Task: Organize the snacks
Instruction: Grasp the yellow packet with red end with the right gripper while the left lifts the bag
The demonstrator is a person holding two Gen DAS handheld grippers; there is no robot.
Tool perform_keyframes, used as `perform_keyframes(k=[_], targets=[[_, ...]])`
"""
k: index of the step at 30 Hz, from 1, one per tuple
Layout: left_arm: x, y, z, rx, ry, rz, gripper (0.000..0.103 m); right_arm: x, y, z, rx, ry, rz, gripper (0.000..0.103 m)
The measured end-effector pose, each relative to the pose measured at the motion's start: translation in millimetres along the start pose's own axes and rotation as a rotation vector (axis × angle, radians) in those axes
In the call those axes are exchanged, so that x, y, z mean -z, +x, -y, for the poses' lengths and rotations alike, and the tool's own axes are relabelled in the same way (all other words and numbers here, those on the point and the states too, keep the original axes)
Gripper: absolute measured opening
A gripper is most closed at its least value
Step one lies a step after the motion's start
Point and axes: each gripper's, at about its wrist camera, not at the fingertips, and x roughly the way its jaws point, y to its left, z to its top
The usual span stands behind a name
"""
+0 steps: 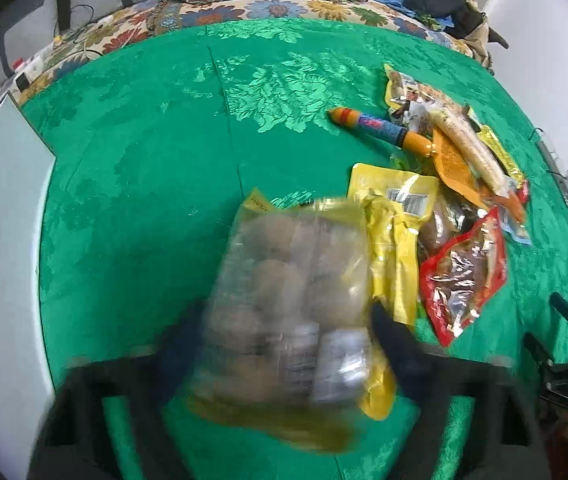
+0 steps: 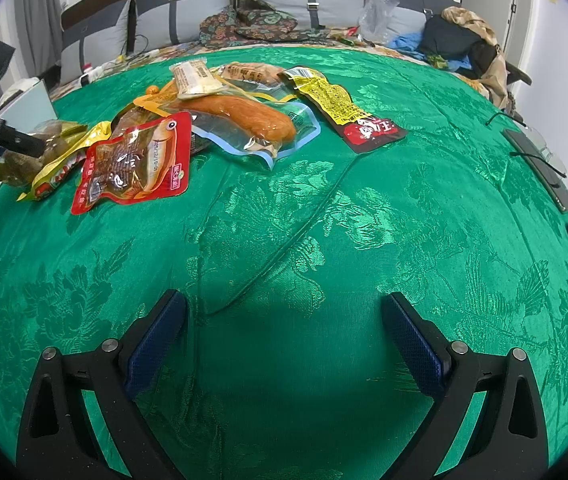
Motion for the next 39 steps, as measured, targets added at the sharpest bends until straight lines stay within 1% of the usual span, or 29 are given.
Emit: perform_keyframes(k=[1,3,5,7,9,12,14,17,18,19,20,21,22,23,24,25,27,28,29,30,33,36,38,39], targets=[[2.5,0.1,-3.9,0.010,-0.033,0.018,0.068,0.2,-0.4,-1.0,0.000,0.000,0.000,0.101],[8.5,-2.7,-4.5,0.002,-0.074,0.042,0.066,0.2,-0.2,-0.6,0.000,0.000,0.000,0.101],[23.5,-9.5,-5.9,-0.007,-0.134,0.068,0.065,0.2,-0.2,-0.6,0.000,0.000,0.000,0.101],[49.8,-21.3,-7.1,0.008,-0.208,0.097,0.065,0.4,-0.3,-1.1,0.000,0.000,0.000,0.101],[76.9,-29.4,-3.5,0.014,-0.249,0.112,0.065,0.3,-0.2,-0.6,0.000,0.000,0.001,0.101],[131.3,-39.7,7.4,-0.018,-0.301,0.138,0.065,0.2,0.2,0.1,0.000,0.000,0.000,0.101],[161.9,-50.0,19.0,-0.029,-0.325,0.189,0.065,0.5,-0.3,-1.0,-0.001,0.001,0.001,0.101],[191.5,-56.8,38.1,-0.019,-0.347,0.257,0.065,0.5,0.2,0.5,-0.001,0.001,0.001,0.101],[196.9,-55.6,43.0,-0.019,-0.348,0.273,0.067,0.6,-0.1,-0.6,-0.001,0.001,0.001,0.101],[198.7,-52.8,49.0,-0.020,-0.343,0.277,0.070,0.7,-0.3,-1.0,-0.001,0.001,0.001,0.101],[199.0,-46.5,55.2,-0.023,-0.335,0.260,0.073,0.5,0.4,0.8,-0.001,0.000,0.001,0.101],[196.6,-39.2,58.0,-0.016,-0.327,0.237,0.079,0.8,-0.2,-0.8,-0.001,0.001,0.001,0.101],[196.9,-40.1,64.7,-0.044,-0.296,0.263,0.083,0.8,-0.2,-0.9,-0.001,0.001,0.001,0.101],[195.9,-35.3,68.9,-0.053,-0.274,0.247,0.085,0.7,0.5,0.9,-0.002,0.001,0.000,0.101],[195.2,-34.6,71.7,-0.064,-0.255,0.251,0.087,0.9,-0.4,-0.9,-0.003,0.001,0.000,0.101],[193.9,-33.2,72.2,-0.071,-0.245,0.245,0.087,0.3,-0.6,-0.6,-0.006,-0.001,-0.003,0.100],[195.8,-33.0,70.6,-0.077,-0.233,0.248,0.087,-4.4,-0.9,0.8,-0.031,-0.031,-0.042,0.099],[196.3,-34.2,69.3,-0.076,-0.230,0.252,0.087,-10.6,-0.9,6.0,-0.047,-0.041,-0.057,0.098],[196.7,-34.9,68.8,-0.071,-0.225,0.255,0.087,-16.7,-2.3,11.2,-0.055,-0.038,-0.050,0.098],[197.4,-34.8,69.7,-0.074,-0.218,0.253,0.087,-29.7,-2.2,21.4,-0.056,-0.028,-0.032,0.098],[194.7,-34.8,70.0,-0.091,-0.213,0.234,0.087,-84.0,13.4,59.2,-0.024,0.006,-0.024,0.098],[192.3,-37.7,63.9,-0.061,-0.248,0.225,0.087,-143.9,48.4,92.3,-0.031,0.020,-0.073,0.098],[191.4,-38.3,60.2,-0.042,-0.268,0.221,0.087,-174.0,77.2,98.1,-0.067,-0.006,-0.141,0.097],[190.3,-37.9,60.2,-0.039,-0.267,0.217,0.087,-181.0,87.4,96.4,-0.085,-0.019,-0.172,0.097]])
